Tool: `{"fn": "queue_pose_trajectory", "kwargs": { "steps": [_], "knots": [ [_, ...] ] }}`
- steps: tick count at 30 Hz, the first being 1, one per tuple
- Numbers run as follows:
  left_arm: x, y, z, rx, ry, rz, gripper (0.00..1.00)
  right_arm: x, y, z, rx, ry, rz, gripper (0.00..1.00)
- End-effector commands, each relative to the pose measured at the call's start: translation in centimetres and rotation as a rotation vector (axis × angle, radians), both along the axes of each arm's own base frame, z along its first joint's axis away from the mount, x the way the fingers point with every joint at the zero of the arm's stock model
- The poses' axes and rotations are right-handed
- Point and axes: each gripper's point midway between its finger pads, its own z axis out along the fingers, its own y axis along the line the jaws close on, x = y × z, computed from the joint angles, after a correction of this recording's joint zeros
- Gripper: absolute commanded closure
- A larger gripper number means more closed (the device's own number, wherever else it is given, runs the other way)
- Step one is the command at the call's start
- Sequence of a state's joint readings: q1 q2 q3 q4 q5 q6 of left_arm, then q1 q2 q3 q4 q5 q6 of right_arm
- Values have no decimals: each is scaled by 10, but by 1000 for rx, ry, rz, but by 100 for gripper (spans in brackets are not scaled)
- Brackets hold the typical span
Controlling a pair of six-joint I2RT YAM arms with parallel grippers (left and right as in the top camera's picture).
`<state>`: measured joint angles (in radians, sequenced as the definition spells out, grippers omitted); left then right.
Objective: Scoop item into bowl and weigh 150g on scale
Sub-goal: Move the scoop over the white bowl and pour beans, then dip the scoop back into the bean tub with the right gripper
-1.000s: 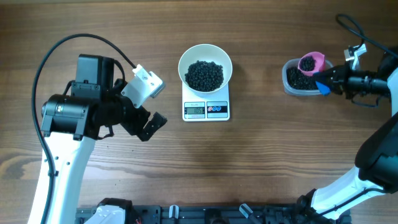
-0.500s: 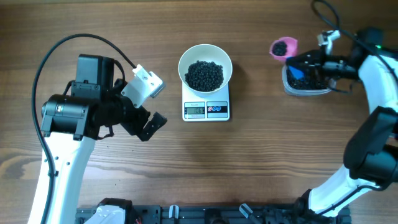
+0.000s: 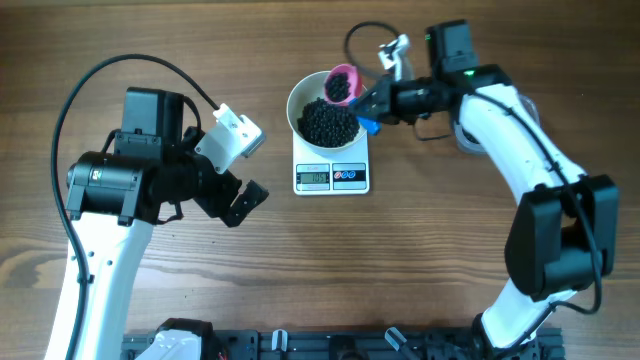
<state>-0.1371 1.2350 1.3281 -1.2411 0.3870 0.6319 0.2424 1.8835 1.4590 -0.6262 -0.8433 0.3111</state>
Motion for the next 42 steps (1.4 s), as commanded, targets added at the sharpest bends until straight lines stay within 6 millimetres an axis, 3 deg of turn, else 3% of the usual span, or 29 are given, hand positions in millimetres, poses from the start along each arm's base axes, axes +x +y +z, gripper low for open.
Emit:
{"fn": "queue_pose_trajectory", "kwargs": {
  "steps": [1,4,8,16,23,32,34,37,39,42],
  "knots": [
    [-1,1,1,5,-12,-12,0,4,1,21,-204,-214,-40,96],
    [-1,1,1,5,-12,-12,0,3,1,27,-370,-339,-52,96],
    [-1,1,1,5,-12,-12,0,-10,1,10,-572,-384,-22,96],
    [-1,1,1,5,-12,-11,0,-6,-28,2,-809,-475,41,96],
    [-1,1,1,5,-12,-11,0,-8,-27,7,-1021,-637,181,96],
    [-1,1,1,5,-12,-11,0,-1,-32,12,-1081,-687,188,96],
    [-1,1,1,5,-12,-11,0,3,-28,22,-1044,-678,128,96],
    [-1,1,1,5,-12,-11,0,11,-23,62,-962,-709,16,96],
    [-1,1,1,5,-12,-11,0,12,-44,93,-924,-699,-80,96],
    [-1,1,1,5,-12,-12,0,1,-105,105,-969,-596,-179,96]
  ]
}}
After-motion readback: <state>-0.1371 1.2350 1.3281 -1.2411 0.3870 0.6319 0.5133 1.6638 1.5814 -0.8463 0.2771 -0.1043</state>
